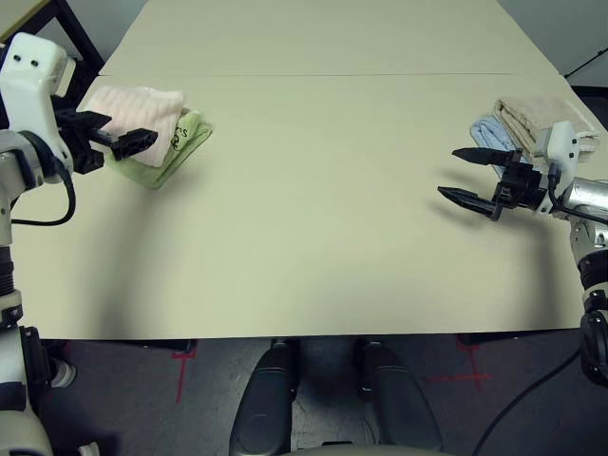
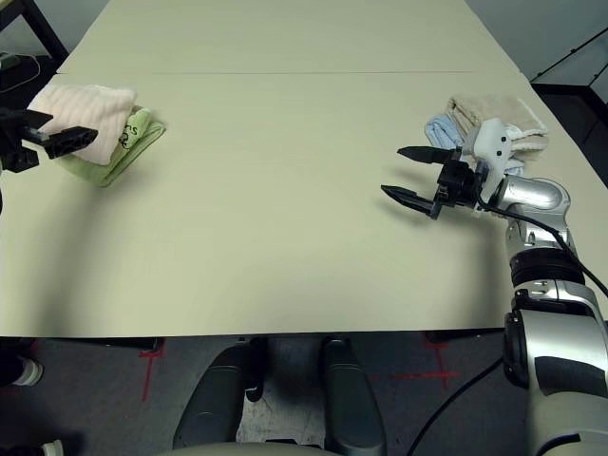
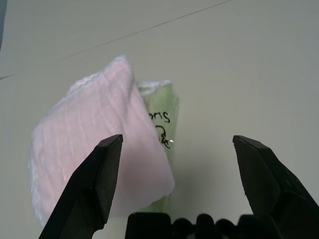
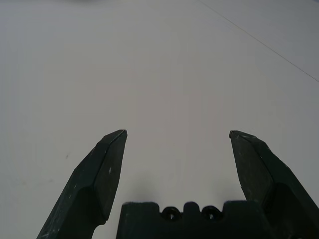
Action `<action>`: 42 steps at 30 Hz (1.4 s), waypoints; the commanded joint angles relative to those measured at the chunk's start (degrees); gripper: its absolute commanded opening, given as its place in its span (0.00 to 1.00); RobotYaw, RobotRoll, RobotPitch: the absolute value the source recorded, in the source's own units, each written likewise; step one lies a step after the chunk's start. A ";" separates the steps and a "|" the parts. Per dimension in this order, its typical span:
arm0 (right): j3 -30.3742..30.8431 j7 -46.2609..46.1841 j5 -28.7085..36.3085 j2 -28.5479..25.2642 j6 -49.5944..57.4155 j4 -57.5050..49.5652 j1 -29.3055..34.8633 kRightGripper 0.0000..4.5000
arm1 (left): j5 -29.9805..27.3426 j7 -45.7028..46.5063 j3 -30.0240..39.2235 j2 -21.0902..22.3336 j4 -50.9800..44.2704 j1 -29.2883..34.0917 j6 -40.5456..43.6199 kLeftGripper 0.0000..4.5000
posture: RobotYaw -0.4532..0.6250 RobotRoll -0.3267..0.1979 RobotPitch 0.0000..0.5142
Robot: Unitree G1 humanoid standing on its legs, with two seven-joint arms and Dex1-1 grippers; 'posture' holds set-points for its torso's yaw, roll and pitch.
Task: Fold the towel and set it aside.
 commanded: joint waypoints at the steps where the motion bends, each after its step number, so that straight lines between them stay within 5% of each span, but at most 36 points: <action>1: 0.05 0.12 0.10 -0.24 -0.20 -0.14 0.47 1.00 | 3.54 2.00 -1.73 -1.00 2.06 -0.95 -4.92 1.00 | 0.50 0.62 0.34; 6: -0.62 -1.49 0.55 0.20 0.33 -0.25 0.45 1.00 | 1.51 3.16 1.24 -10.61 8.66 -4.33 -16.82 1.00 | 0.49 0.62 0.34; 9: -2.23 -12.08 -0.60 1.70 0.18 0.30 -0.41 1.00 | -0.84 3.72 4.23 -18.22 13.70 -4.27 -23.83 1.00 | 0.49 0.62 0.34; 13: -4.62 -31.09 -1.44 7.18 2.25 -1.94 0.14 1.00 | 2.22 9.33 3.69 -27.05 21.42 -4.47 -35.84 1.00 | 0.46 0.62 0.33; 17: -3.70 -38.59 -2.41 11.21 5.68 -5.32 1.63 1.00 | 6.98 17.68 2.88 -32.55 33.14 -7.12 -48.46 1.00 | 0.46 0.62 0.34; 27: -8.23 -57.12 -1.13 18.43 6.31 -7.10 2.13 1.00 | 12.58 31.35 2.29 -37.29 53.55 -12.07 -68.10 1.00 | 0.44 0.62 0.35; 34: -10.27 -65.25 -2.77 18.82 -2.67 -2.24 0.52 1.00 | 11.80 34.62 3.24 -39.63 56.18 -12.26 -68.53 1.00 | 0.43 0.62 0.31; 42: -8.88 -60.75 -3.21 16.19 -5.16 3.75 -0.15 1.00 | 10.68 31.46 4.28 -39.54 55.49 -9.88 -67.68 1.00 | 0.42 0.62 0.24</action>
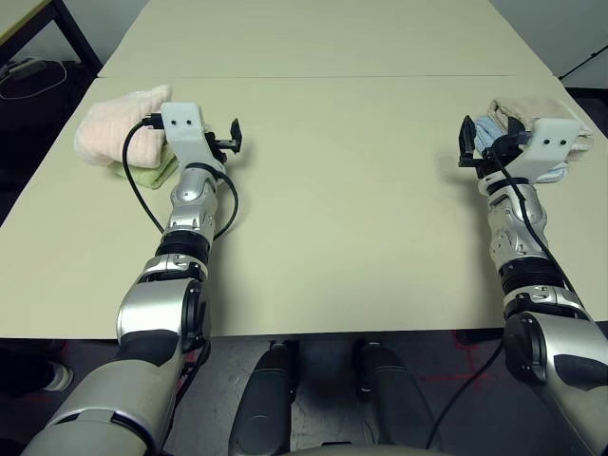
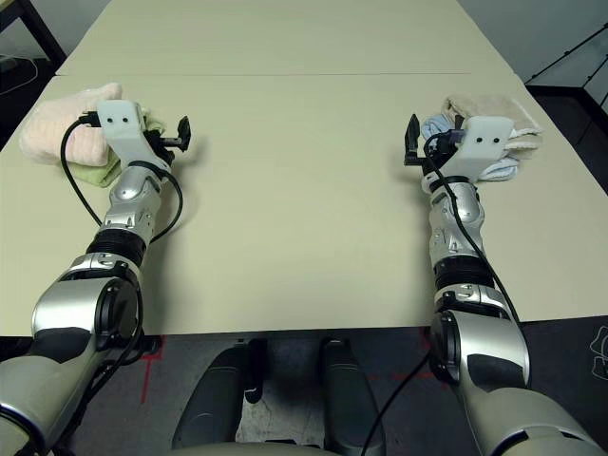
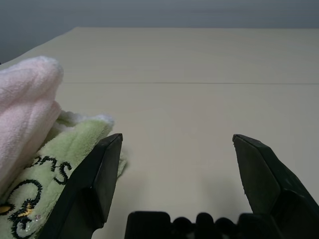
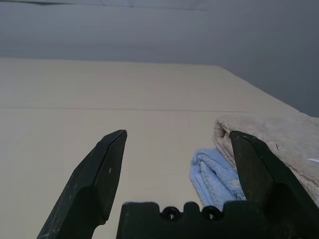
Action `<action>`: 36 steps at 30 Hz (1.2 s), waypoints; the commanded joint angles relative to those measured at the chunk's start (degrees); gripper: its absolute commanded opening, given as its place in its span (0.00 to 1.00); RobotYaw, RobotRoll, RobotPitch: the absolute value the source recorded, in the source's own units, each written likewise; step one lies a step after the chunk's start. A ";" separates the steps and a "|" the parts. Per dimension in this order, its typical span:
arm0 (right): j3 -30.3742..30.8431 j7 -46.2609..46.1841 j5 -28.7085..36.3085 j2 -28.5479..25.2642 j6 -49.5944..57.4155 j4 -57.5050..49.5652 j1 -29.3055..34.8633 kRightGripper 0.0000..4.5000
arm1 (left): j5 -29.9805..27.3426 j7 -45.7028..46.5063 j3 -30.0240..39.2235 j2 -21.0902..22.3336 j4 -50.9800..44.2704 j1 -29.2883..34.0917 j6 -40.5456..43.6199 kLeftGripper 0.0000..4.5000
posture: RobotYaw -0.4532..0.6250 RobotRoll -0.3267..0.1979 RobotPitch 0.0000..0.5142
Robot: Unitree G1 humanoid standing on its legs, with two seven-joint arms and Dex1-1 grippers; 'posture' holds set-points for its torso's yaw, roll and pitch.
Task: Fold the towel and set it aside.
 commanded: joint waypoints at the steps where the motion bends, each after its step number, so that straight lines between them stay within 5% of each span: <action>1: 0.94 2.67 -0.46 -1.52 1.72 1.85 0.43 1.00 | -0.50 -0.53 0.52 0.40 -0.30 2.04 0.62 1.00 | 0.42 0.62 0.23; 18: 2.43 8.18 -0.03 -1.79 7.93 -2.13 2.27 1.00 | -2.21 -9.46 0.29 2.01 -7.79 8.59 3.26 1.00 | 0.41 0.62 0.27; 36: 1.92 5.97 0.11 -1.18 8.44 -2.01 1.76 1.00 | -1.34 -4.69 0.55 2.60 -7.98 8.54 5.57 1.00 | 0.41 0.62 0.28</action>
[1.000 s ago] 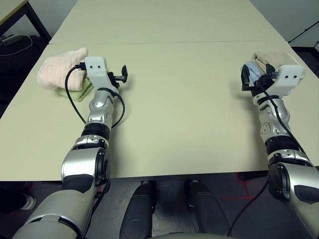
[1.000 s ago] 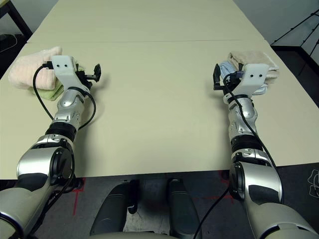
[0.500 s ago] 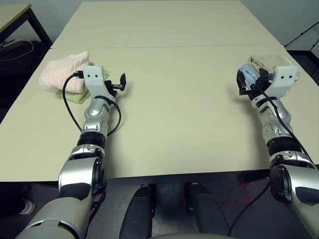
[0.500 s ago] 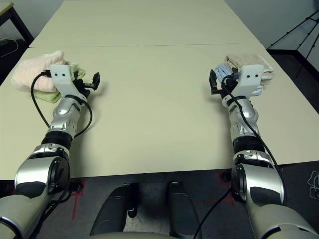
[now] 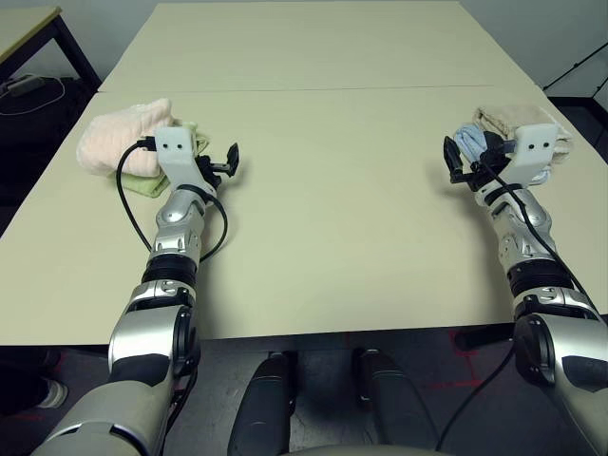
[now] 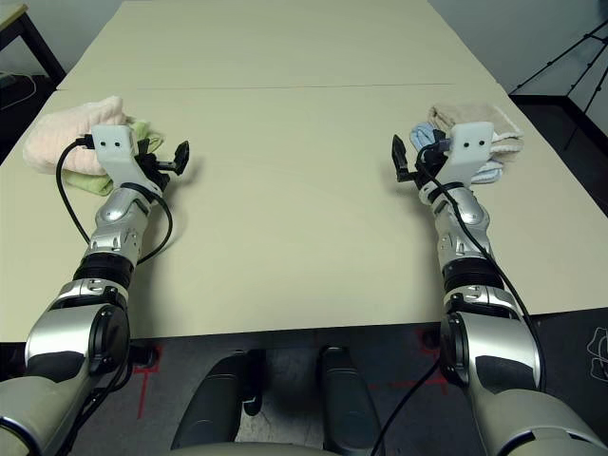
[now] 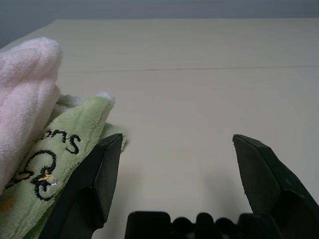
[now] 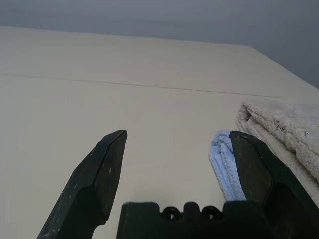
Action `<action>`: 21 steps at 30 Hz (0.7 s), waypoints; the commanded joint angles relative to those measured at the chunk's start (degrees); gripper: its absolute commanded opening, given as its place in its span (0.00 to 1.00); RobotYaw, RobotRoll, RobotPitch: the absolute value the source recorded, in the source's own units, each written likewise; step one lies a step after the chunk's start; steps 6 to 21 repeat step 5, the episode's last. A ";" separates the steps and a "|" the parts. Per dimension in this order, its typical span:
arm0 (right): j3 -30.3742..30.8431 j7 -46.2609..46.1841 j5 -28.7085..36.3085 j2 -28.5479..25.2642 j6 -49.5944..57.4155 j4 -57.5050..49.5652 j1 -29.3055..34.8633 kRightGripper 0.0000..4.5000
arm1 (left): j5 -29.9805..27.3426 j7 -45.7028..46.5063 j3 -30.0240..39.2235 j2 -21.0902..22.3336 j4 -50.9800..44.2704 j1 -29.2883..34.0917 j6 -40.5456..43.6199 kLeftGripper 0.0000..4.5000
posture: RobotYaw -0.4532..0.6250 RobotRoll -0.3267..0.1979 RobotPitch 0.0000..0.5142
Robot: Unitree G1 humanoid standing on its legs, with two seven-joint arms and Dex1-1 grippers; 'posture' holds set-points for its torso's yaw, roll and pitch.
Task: Fold the towel and set it aside.
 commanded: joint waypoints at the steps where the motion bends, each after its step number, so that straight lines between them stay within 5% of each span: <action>1: -0.28 -0.82 0.21 -0.16 0.69 -0.39 0.83 1.00 | 0.46 1.44 0.07 0.30 0.80 0.13 0.55 1.00 | 0.41 0.62 0.28; 21: -0.18 -1.12 0.21 -0.06 0.66 -0.33 0.72 1.00 | 0.39 1.57 -0.10 0.09 0.92 -0.19 0.49 1.00 | 0.41 0.62 0.28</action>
